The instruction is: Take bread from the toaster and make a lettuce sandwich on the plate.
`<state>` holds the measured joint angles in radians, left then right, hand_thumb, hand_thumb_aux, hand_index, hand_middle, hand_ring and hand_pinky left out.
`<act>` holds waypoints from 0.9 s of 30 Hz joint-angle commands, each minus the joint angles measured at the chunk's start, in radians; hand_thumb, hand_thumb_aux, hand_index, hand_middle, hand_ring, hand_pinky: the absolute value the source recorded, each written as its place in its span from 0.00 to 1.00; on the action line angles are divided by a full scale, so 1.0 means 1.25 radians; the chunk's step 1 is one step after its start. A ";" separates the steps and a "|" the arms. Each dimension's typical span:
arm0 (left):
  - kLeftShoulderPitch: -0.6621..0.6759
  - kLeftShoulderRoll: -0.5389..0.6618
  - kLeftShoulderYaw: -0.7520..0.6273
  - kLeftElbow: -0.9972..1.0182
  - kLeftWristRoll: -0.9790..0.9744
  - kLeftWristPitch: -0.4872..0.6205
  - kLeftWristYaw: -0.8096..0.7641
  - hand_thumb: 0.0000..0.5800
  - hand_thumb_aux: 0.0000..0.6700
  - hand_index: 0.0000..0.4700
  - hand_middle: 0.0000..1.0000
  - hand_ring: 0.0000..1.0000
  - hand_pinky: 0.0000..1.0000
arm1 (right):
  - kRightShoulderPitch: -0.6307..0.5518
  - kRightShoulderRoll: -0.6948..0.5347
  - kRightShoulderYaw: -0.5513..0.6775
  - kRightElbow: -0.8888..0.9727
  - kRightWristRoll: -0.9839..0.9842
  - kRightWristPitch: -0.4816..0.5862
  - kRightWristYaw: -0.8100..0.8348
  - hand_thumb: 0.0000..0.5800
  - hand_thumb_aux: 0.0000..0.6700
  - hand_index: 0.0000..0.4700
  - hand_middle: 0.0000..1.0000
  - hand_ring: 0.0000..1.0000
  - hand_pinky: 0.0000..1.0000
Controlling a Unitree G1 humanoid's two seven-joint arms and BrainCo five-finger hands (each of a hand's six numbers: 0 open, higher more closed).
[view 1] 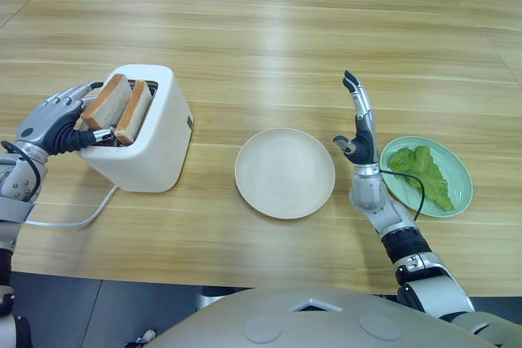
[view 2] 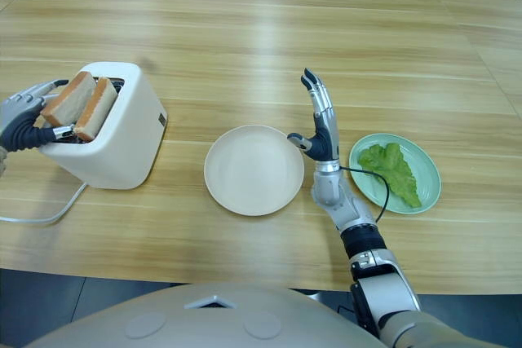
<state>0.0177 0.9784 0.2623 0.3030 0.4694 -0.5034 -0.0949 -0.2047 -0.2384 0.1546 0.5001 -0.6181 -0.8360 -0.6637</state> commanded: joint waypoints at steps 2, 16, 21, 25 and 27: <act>-0.003 -0.001 0.023 -0.025 -0.059 -0.017 -0.004 1.00 1.00 0.98 0.00 0.00 0.00 | 0.006 0.000 -0.008 -0.007 0.011 0.005 0.007 0.00 0.00 0.00 0.00 0.00 0.00; -0.023 -0.045 0.048 -0.055 -0.247 -0.010 -0.076 1.00 1.00 0.98 0.00 0.00 0.00 | 0.006 0.000 -0.012 -0.003 0.011 0.004 0.010 0.00 0.00 0.00 0.00 0.00 0.00; -0.036 -0.062 0.073 -0.070 -0.331 0.009 -0.121 1.00 1.00 0.98 0.32 0.32 0.32 | 0.004 0.002 -0.010 -0.001 0.009 0.006 0.009 0.00 0.00 0.00 0.00 0.00 0.00; -0.039 -0.078 0.080 -0.097 -0.384 0.018 -0.157 1.00 1.00 0.98 1.00 1.00 1.00 | 0.003 0.003 -0.010 0.003 0.008 0.006 0.007 0.00 0.00 0.00 0.00 0.00 0.00; -0.044 -0.087 0.083 -0.107 -0.401 0.024 -0.168 1.00 1.00 0.98 1.00 1.00 1.00 | 0.002 0.004 -0.010 0.004 0.007 0.006 0.006 0.00 0.00 0.00 0.00 0.00 0.00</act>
<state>-0.0296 0.8795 0.3594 0.1935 0.0012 -0.4884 -0.2778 -0.2011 -0.2343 0.1475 0.5003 -0.6165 -0.8360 -0.6577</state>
